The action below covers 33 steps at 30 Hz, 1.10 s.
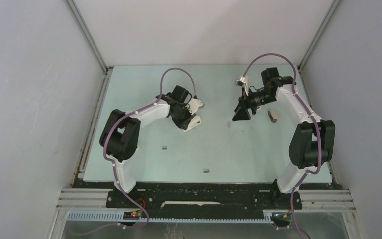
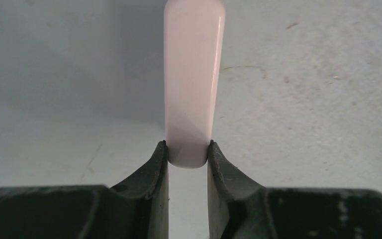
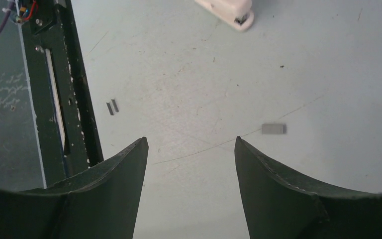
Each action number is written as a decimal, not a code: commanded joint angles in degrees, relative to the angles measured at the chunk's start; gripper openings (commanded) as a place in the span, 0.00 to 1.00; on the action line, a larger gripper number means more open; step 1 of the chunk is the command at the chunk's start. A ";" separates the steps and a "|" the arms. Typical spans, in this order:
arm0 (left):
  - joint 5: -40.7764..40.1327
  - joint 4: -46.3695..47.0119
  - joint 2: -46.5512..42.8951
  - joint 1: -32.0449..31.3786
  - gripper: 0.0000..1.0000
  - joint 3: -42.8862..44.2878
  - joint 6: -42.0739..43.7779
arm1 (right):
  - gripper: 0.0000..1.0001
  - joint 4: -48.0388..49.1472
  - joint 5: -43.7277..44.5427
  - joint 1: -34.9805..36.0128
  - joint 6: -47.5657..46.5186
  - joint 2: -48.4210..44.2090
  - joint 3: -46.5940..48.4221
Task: Unload the staples from the stapler
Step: Move the stapler to the center of the board.
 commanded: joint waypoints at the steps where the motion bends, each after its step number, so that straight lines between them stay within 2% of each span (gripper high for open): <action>1: 3.17 3.20 -3.12 -3.92 0.00 -1.76 -3.25 | 0.74 -2.39 -4.58 -0.37 -9.54 -0.35 0.91; 6: 2.48 6.15 -3.45 -7.91 0.01 -4.15 -6.32 | 0.73 -0.75 -4.09 0.51 -11.16 -1.29 -2.42; 9: 2.38 6.72 -3.51 -9.00 0.06 -5.15 -7.79 | 0.74 -1.53 -5.14 0.98 -15.79 -1.92 -4.35; 16: 0.29 6.56 -5.94 -9.08 0.51 -7.60 -11.04 | 0.75 -5.76 -5.49 1.83 -27.78 -1.37 -4.82; 18: -0.48 7.28 -7.91 -8.99 0.56 -8.58 -11.92 | 0.76 -6.09 -4.47 2.50 -29.25 -1.17 -4.40; 21: -1.30 8.31 -10.87 -8.89 0.58 -10.15 -13.21 | 0.77 -7.23 -2.90 3.75 -31.03 -0.36 -3.17; 26: -7.71 12.08 -20.38 -7.61 0.58 -15.87 -16.88 | 0.83 -11.27 -0.47 7.10 -38.00 1.86 0.57; 30: -16.19 16.51 -32.29 -3.36 0.66 -23.07 -21.37 | 0.87 -13.17 5.21 12.71 -40.08 5.78 7.19; 32: -18.87 19.01 -38.01 -0.85 0.78 -26.37 -24.29 | 0.87 -13.06 8.05 15.62 -39.42 8.17 10.21; 33: -20.39 20.30 -40.92 0.21 0.90 -28.04 -26.00 | 0.87 -12.18 9.43 16.90 -38.56 9.44 11.11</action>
